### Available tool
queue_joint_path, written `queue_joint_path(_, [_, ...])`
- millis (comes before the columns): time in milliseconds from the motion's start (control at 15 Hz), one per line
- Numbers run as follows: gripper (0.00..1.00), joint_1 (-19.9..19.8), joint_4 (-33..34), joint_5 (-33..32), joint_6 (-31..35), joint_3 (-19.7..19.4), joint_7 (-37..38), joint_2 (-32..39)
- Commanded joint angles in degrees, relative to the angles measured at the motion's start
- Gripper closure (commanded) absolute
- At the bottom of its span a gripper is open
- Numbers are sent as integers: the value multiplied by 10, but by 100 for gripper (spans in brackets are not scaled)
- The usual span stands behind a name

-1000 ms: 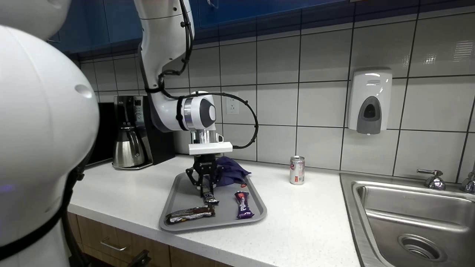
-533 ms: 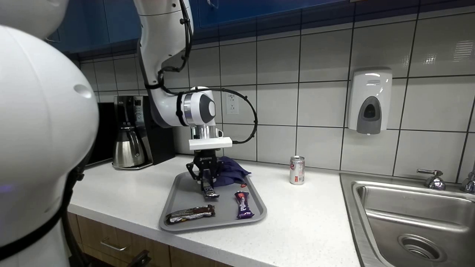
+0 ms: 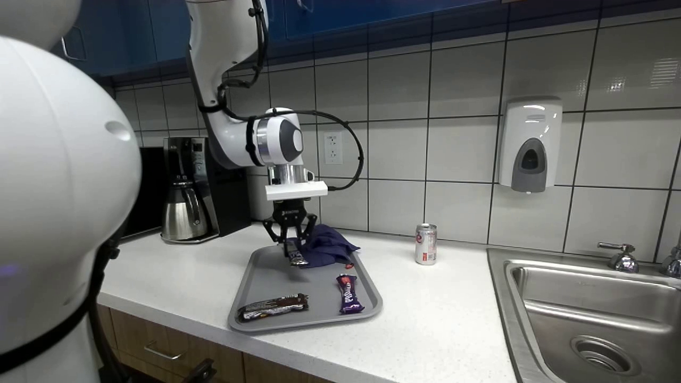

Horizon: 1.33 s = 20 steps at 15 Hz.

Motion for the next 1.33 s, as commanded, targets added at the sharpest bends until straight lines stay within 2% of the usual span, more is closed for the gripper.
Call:
queue_joint_path(0, [91,-7,-20,8,-13,21,8,-37])
queue_joint_path(533, [91,12,-10,9,-21,48,25,-37])
queue_joint_path(1267, [91,82,31,-15,-46,68,115,-11])
